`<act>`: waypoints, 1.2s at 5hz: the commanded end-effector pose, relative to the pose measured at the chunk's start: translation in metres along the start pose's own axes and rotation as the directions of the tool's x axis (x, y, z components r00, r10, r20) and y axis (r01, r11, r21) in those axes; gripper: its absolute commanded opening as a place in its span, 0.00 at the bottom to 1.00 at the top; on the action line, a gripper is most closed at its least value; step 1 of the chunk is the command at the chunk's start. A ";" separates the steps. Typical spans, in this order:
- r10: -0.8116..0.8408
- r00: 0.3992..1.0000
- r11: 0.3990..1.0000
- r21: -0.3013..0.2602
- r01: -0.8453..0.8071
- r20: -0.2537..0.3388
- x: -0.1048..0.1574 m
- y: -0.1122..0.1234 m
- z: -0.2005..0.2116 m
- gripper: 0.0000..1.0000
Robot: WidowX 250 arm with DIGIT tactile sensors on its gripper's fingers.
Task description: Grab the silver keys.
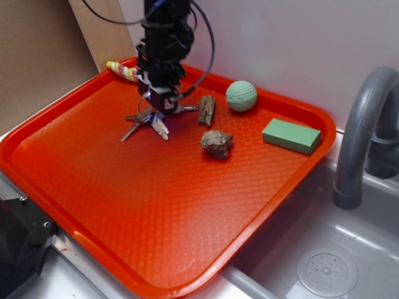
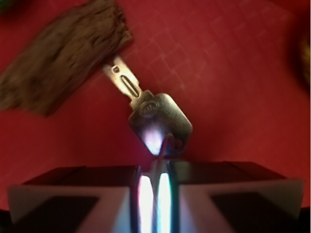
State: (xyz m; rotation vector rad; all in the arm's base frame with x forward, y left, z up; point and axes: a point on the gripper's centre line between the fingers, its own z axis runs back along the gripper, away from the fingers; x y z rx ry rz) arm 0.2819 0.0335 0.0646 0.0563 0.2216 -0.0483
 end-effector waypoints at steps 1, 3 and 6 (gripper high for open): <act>0.070 0.983 0.997 0.018 -0.074 0.169 -0.055 0.012 0.081 0.00; 0.078 0.951 0.997 -0.048 -0.067 0.299 -0.117 0.004 0.153 0.00; 0.078 0.941 0.997 -0.044 -0.067 0.331 -0.086 -0.002 0.167 0.00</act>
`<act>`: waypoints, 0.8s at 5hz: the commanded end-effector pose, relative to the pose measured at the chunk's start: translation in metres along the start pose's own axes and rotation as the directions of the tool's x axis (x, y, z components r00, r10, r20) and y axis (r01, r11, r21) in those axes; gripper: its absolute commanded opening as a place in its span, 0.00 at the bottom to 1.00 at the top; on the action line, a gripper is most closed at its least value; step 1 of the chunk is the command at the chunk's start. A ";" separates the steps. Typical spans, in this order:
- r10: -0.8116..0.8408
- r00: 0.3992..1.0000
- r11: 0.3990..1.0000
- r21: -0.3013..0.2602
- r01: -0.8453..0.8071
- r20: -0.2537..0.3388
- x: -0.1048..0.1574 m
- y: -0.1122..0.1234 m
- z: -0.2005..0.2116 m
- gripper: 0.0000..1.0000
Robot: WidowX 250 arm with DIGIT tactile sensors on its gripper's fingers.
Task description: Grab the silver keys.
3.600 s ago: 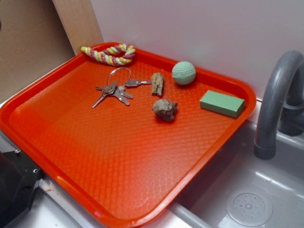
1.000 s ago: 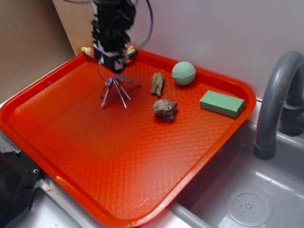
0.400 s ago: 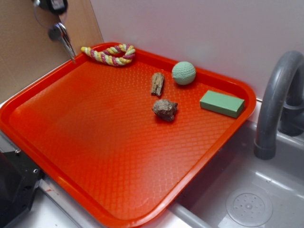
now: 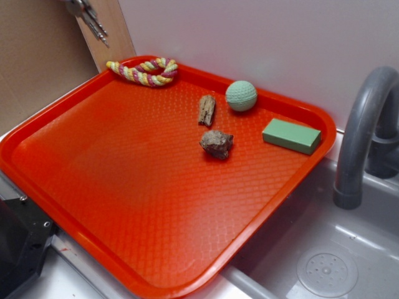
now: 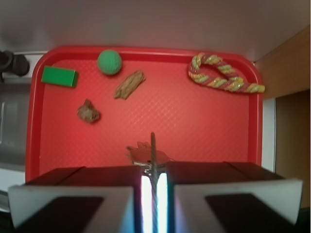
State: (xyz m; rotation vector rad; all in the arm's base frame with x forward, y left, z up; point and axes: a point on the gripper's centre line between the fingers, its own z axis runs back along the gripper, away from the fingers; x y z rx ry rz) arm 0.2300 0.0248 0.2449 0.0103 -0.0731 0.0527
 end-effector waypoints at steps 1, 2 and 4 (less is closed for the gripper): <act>-0.029 0.999 0.999 0.022 0.028 0.017 0.009 0.000 -0.004 0.00; -0.027 0.999 0.999 0.019 0.026 0.024 0.005 0.001 -0.002 0.00; -0.031 0.999 0.999 0.013 0.030 0.034 -0.004 0.000 0.002 0.00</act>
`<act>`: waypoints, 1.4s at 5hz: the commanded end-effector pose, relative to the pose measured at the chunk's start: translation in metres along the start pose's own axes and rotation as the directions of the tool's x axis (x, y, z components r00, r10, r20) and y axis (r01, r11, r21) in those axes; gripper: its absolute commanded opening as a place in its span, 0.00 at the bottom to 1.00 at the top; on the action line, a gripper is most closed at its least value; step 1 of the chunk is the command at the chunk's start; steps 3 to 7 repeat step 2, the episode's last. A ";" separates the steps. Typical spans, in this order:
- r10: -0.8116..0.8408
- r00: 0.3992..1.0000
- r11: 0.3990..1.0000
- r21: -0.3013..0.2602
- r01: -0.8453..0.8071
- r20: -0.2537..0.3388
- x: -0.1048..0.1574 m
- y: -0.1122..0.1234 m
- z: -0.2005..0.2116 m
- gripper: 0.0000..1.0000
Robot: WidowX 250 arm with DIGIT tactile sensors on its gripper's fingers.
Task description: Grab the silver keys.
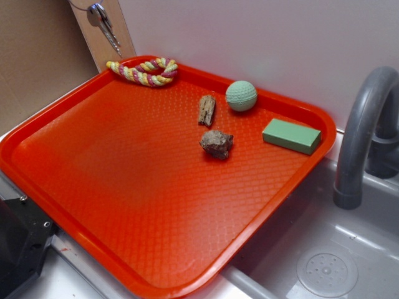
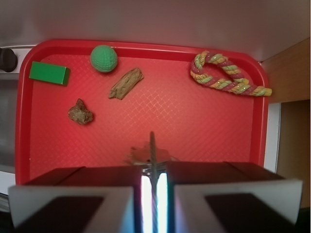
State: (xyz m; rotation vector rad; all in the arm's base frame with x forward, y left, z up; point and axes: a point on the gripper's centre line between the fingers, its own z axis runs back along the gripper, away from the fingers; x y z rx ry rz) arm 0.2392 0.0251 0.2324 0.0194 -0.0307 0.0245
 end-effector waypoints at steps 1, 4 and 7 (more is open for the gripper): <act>-0.005 0.996 1.000 0.005 0.005 0.086 -0.005 0.005 0.010 0.00; -0.009 0.998 1.000 0.011 0.009 0.070 0.005 0.009 0.003 0.00; -0.009 0.998 1.000 0.011 0.009 0.070 0.005 0.009 0.003 0.00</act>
